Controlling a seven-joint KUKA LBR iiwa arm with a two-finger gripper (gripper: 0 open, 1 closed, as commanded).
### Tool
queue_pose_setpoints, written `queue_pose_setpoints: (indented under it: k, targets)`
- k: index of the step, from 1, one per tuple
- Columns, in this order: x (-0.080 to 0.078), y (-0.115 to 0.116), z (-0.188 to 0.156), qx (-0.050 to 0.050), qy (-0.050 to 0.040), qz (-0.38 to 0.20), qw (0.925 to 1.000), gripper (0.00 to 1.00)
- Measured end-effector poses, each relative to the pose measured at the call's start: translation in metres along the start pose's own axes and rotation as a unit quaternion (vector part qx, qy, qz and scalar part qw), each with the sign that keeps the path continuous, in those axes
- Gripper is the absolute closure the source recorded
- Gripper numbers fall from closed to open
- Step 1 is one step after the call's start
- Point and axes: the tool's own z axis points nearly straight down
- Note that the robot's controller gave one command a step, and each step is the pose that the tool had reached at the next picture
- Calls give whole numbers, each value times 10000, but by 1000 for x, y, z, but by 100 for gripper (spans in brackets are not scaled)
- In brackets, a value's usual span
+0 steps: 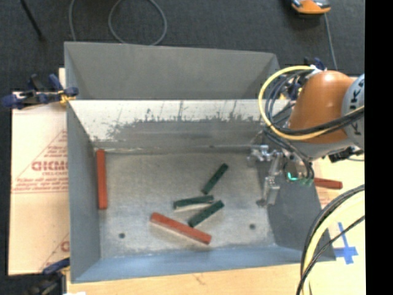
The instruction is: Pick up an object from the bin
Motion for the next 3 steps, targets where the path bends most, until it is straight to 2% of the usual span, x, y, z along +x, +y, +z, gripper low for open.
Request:
queue_pose_setpoints:
  k: [1, 2, 3]
  targets:
    - [-10, 54, 61, -5, -26, -492, 9988, 0]
    - [-38, 114, 66, -3, -54, -1243, 9922, 0]
    - [-38, 112, 66, 5, -49, -1242, 9922, 100]
